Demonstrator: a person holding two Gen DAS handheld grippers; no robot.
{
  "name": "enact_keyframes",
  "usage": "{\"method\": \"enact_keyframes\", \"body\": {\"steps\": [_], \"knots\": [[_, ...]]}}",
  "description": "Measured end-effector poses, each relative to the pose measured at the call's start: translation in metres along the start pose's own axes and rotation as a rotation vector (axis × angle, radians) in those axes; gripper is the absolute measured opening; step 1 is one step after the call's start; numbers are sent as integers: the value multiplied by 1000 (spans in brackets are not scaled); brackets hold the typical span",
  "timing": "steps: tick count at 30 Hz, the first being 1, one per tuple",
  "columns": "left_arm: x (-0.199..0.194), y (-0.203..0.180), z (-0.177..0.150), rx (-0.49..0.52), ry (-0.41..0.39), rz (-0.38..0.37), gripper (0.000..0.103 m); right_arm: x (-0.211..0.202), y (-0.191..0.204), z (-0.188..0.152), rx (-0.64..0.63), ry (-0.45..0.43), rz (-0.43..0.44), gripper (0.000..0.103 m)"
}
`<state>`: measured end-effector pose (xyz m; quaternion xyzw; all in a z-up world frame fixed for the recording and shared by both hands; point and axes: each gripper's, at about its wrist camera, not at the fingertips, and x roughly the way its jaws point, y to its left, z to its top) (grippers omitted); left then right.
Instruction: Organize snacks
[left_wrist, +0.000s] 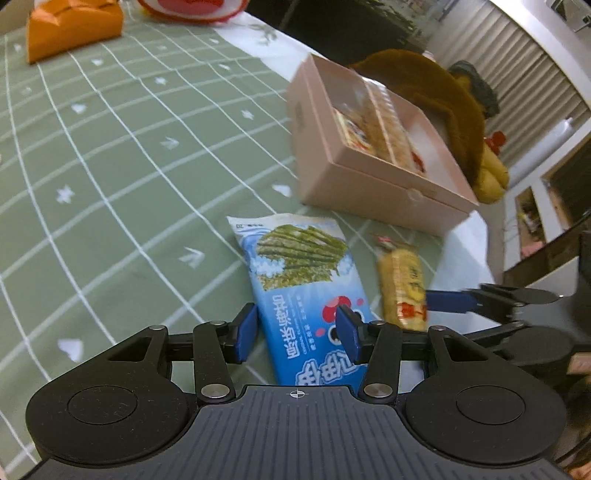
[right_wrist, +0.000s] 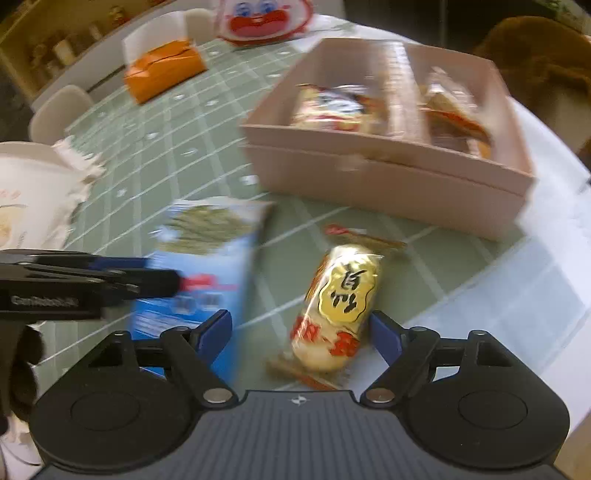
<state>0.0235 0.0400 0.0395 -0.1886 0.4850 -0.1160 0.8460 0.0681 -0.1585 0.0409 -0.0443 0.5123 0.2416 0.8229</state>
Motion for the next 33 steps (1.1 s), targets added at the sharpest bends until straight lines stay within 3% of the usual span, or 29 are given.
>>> {"method": "enact_keyframes", "body": {"steps": [4, 10, 16, 18, 22, 26, 29, 32, 33], "knots": [[0, -6, 4, -25, 3, -16, 52, 4, 13, -3, -40, -21, -53, 88], [-8, -21, 10, -13, -12, -29, 51, -5, -1, -8, 20, -33, -20, 88], [-11, -39, 12, 88, -57, 122, 45, -12, -7, -14, 18, -45, -78, 88], [-13, -42, 16, 94, -66, 136, 45, -18, -11, -17, 19, -63, -93, 88], [-14, -53, 27, 75, -85, 88, 45, -38, -33, -21, 94, -118, -128, 88], [12, -74, 34, 41, -29, 26, 45, -55, -65, -28, 200, -167, -241, 88], [39, -100, 32, 97, 10, 47, 45, -59, -85, -34, 278, -166, -285, 88], [67, -124, 23, 223, 57, 127, 47, -62, -95, -42, 328, -170, -288, 88], [74, -127, 19, 262, 57, 140, 56, -62, -96, -43, 330, -171, -292, 88]]}}
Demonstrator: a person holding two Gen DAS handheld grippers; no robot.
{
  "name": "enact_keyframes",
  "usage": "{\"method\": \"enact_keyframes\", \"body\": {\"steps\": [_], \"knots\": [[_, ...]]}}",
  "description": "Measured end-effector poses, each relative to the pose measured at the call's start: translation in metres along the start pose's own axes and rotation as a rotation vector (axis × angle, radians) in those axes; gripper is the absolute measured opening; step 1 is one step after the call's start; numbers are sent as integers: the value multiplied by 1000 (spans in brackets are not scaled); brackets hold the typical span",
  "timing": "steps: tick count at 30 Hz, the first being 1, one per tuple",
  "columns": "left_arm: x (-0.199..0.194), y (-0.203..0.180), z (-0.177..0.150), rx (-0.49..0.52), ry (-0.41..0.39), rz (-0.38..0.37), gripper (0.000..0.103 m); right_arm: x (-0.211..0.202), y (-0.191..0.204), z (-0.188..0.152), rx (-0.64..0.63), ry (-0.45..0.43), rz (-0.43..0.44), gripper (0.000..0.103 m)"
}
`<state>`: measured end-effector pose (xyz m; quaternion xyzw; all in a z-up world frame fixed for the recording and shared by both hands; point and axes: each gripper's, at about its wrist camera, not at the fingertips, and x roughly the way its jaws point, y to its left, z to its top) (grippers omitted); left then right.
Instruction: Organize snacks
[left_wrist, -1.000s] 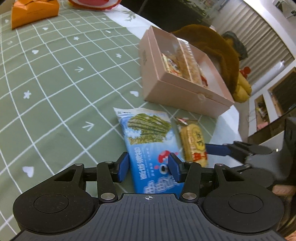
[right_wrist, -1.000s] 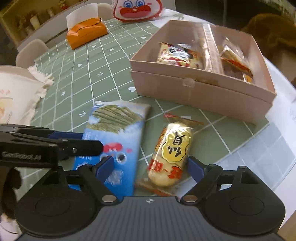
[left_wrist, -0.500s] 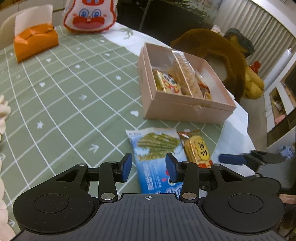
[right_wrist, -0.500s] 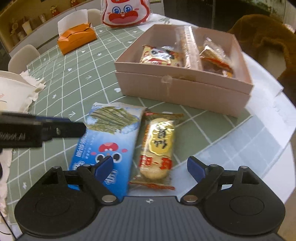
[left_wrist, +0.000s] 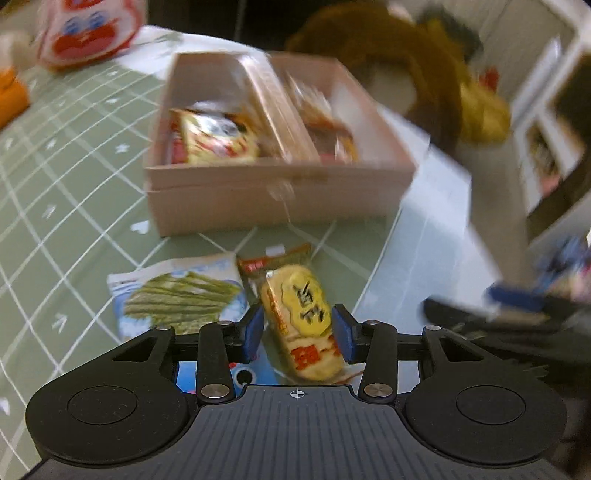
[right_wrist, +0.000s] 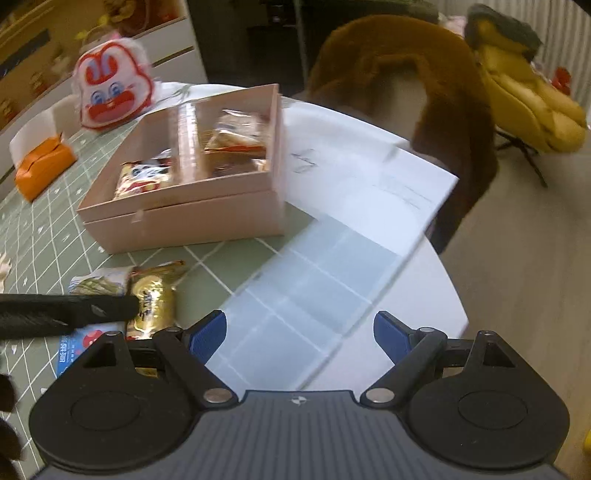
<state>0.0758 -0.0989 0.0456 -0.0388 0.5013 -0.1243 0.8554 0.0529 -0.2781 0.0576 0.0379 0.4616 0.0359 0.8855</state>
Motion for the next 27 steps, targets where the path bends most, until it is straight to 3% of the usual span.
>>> {"method": "enact_keyframes", "body": {"steps": [2, 4, 8, 10, 11, 12, 19, 24, 27], "knots": [[9, -5, -1, 24, -13, -16, 58, -1, -1, -2, -4, -1, -8, 88], [10, -6, 0, 13, -16, -11, 51, -4, -2, -5, -15, -6, -19, 88], [10, -10, -2, 43, -26, -3, 48, -6, -4, -10, -24, -8, -33, 88], [6, -10, -1, 44, -27, -11, 44, -6, -5, -11, -17, -3, -29, 88], [3, -9, -3, 39, -28, -25, 32, -6, -4, -11, -15, -1, -28, 88], [-1, -6, -4, 29, -31, -41, 26, -6, -3, -11, -14, 0, -28, 88], [-53, 43, -21, -125, -132, -150, 25, -5, 22, -9, -62, -2, 15, 88], [-87, 96, -46, -230, -194, -59, 25, 5, 49, -10, -110, 45, 85, 88], [-94, 126, -62, -297, -190, 7, 25, 12, 70, -6, -122, 98, 182, 87]]}}
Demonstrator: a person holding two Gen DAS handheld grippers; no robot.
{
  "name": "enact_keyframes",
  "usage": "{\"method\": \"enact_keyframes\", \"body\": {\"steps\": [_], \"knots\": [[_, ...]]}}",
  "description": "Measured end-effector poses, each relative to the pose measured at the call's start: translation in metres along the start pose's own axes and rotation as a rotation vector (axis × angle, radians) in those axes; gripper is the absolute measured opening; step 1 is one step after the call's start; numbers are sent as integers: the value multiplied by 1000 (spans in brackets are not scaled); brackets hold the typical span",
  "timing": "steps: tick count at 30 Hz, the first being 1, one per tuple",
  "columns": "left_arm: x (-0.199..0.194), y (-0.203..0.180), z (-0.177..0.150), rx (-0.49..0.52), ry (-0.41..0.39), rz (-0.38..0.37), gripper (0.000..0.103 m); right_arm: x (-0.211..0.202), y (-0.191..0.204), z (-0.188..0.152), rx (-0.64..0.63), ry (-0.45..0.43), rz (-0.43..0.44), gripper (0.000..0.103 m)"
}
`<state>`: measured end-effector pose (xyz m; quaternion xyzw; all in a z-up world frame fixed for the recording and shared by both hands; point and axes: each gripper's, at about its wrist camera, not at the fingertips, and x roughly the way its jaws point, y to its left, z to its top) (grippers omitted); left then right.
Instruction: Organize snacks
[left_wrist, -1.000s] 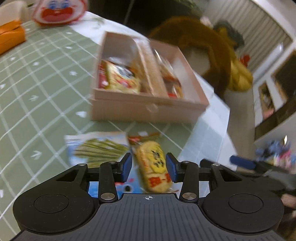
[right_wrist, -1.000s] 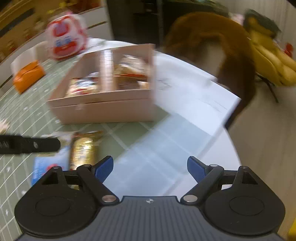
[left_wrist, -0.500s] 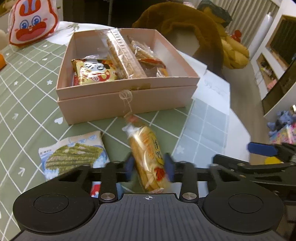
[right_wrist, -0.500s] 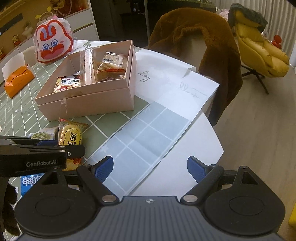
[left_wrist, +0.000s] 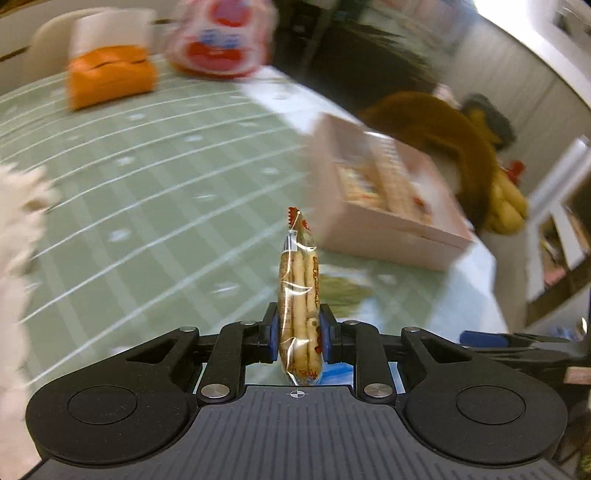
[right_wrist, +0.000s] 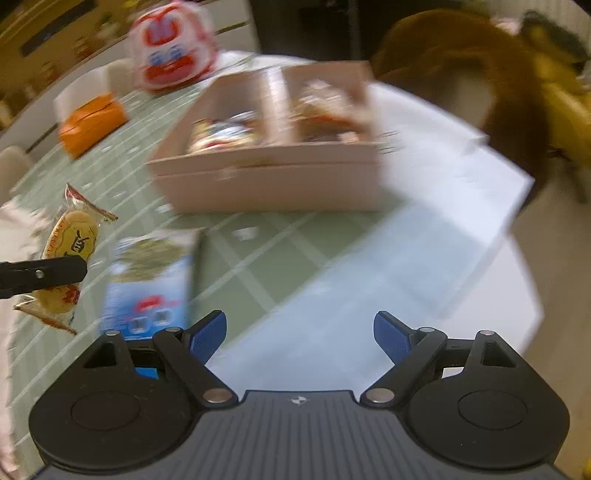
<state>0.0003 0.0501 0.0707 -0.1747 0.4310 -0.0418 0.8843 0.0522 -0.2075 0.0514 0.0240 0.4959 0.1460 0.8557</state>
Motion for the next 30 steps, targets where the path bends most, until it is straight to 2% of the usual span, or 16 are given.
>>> {"method": "enact_keyframes", "body": {"steps": [3, 5, 6, 9, 12, 17, 24, 28, 30], "knots": [[-1, 22, -5, -49, 1, 60, 25, 12, 21, 9, 23, 44, 107, 87], [0, 31, -7, -68, 12, 102, 25, 27, 39, 14, 26, 101, 138, 87], [2, 34, -8, -65, 20, 121, 25, 32, 47, 16, 18, 117, 137, 94], [5, 38, -15, -56, 52, 136, 26, 41, 79, 16, -81, 104, 86, 94], [7, 40, -20, -56, 66, 133, 26, 54, 100, 16, -159, 117, 4, 103], [12, 44, -23, -64, 78, 127, 26, 64, 111, 15, -196, 88, -114, 103], [13, 46, -24, -89, 71, 99, 26, 60, 105, 14, -227, 69, -102, 103], [12, 49, -26, -123, 57, 80, 26, 57, 102, 9, -268, 71, -67, 103], [12, 51, -27, -140, 60, 61, 26, 49, 95, 1, -268, 52, -50, 99]]}}
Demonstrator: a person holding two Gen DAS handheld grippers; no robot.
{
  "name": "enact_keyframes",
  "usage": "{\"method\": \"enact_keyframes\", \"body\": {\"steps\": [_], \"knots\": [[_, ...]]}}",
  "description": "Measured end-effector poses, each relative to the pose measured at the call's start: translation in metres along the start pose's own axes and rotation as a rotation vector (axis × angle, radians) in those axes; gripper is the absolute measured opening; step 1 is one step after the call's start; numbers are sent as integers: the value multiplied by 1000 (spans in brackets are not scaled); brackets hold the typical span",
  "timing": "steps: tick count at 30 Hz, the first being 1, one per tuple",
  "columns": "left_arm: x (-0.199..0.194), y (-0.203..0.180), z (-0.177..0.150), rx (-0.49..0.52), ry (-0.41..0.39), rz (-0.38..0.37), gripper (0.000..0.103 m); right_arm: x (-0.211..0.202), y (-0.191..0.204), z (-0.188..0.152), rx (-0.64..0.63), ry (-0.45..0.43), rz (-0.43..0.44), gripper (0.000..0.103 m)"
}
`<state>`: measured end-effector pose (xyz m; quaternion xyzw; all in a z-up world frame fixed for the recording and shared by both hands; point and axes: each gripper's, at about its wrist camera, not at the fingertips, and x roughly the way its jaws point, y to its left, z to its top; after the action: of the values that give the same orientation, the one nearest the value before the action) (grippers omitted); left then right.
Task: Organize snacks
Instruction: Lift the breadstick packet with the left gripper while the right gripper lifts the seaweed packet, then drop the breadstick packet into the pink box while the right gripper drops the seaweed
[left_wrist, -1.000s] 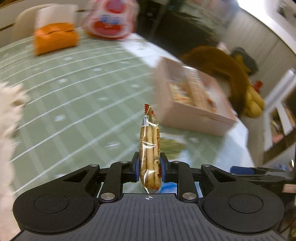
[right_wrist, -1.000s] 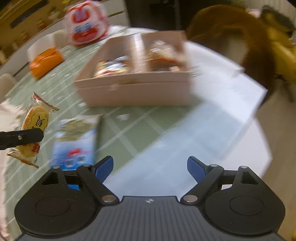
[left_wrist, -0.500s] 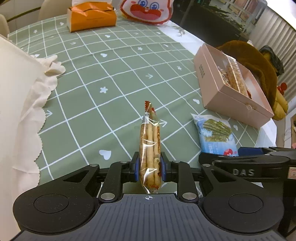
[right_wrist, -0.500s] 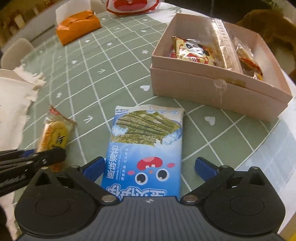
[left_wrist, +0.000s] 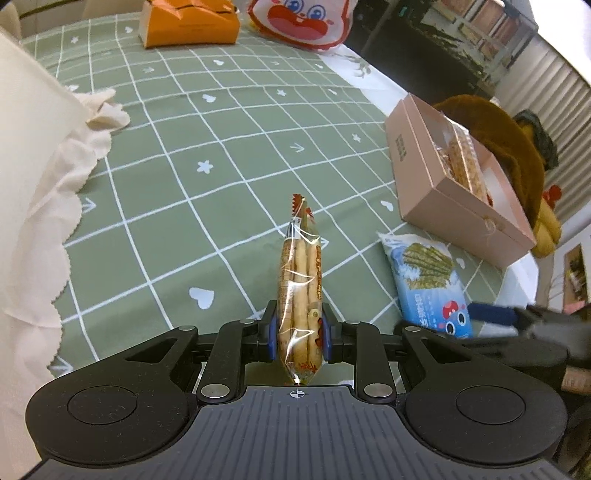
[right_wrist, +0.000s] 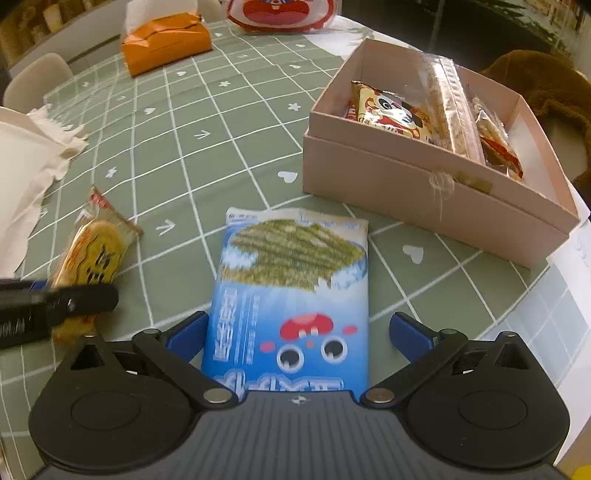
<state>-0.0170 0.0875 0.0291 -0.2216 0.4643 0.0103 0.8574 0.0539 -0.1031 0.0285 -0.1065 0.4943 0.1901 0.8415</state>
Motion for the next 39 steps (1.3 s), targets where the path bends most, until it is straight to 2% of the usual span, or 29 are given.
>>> {"method": "enact_keyframes", "body": {"steps": [1, 2, 6, 8, 13, 17, 25, 34, 35, 38, 39], "knots": [[0, 1, 0, -9, 4, -10, 26, -5, -1, -5, -8, -16, -2, 95], [0, 1, 0, -23, 8, -21, 26, -10, -2, -10, -24, -30, -8, 86], [2, 0, -3, -60, 29, -62, 26, -25, -12, -24, -31, -27, 13, 84], [3, -7, -6, -46, 51, -75, 26, -33, -21, -32, -28, -26, 17, 84], [4, -44, -21, 86, 83, -43, 26, -41, -46, -45, 17, 2, 2, 86], [6, -66, -27, 173, 87, 10, 26, -38, -56, -48, 52, 12, -66, 98], [9, -78, -26, 206, 78, 57, 27, -30, -59, -42, 71, -6, -48, 100], [13, -85, -23, 238, 75, 58, 28, -27, -62, -36, 79, -39, -58, 100], [13, -85, -23, 241, 69, 59, 28, -26, -64, -36, 84, -45, -58, 100], [10, -85, -24, 252, 53, 48, 26, -32, -65, -35, 73, -57, -57, 83], [7, -85, -24, 247, 51, 36, 26, -36, -66, -34, 62, -57, -37, 83]]}}
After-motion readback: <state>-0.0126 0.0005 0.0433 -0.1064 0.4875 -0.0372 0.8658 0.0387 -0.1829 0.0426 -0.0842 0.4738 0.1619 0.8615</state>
